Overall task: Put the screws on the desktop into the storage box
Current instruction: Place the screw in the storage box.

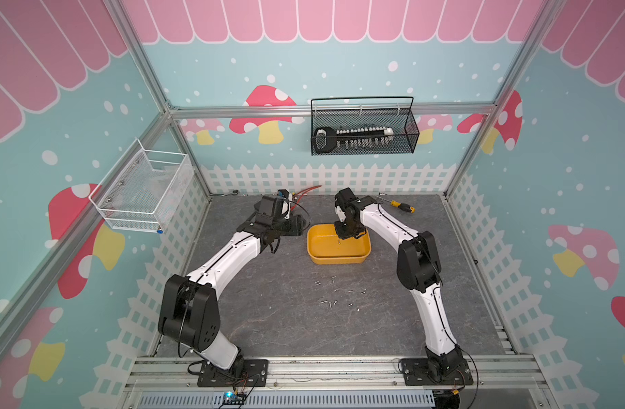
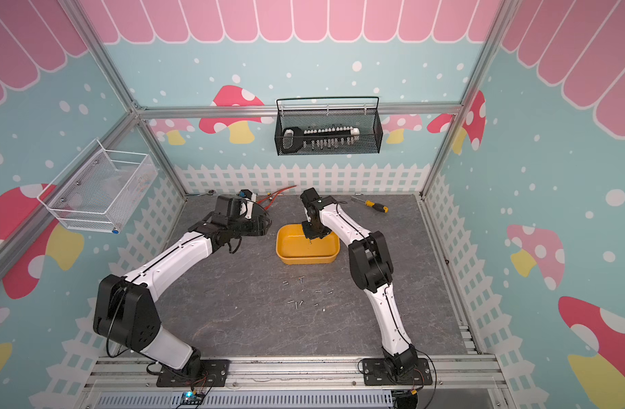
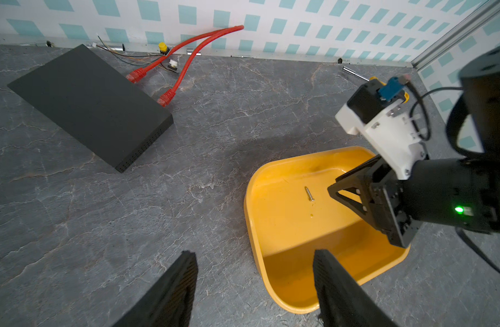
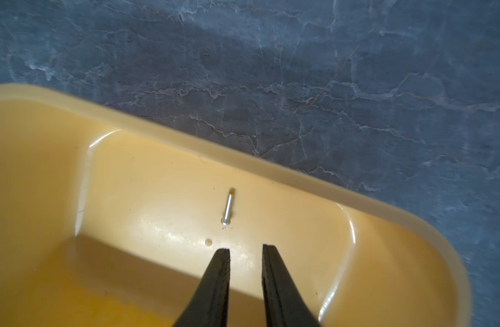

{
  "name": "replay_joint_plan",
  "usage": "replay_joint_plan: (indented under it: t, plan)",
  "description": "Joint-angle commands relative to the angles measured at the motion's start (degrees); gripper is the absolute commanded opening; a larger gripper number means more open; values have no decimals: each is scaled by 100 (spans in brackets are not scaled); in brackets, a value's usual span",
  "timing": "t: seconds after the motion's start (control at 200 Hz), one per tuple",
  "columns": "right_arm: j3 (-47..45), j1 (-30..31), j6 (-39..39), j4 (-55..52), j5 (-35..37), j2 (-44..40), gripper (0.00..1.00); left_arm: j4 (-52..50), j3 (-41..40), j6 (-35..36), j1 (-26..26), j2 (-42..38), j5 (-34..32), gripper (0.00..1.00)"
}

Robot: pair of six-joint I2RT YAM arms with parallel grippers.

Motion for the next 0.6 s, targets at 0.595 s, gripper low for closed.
replay_joint_plan:
  t: [0.595]
  plan:
    - [-3347, -326, 105, 1572, 1200, -4139, 35, 210, -1972, -1528, -2655, -1012, -196, 60]
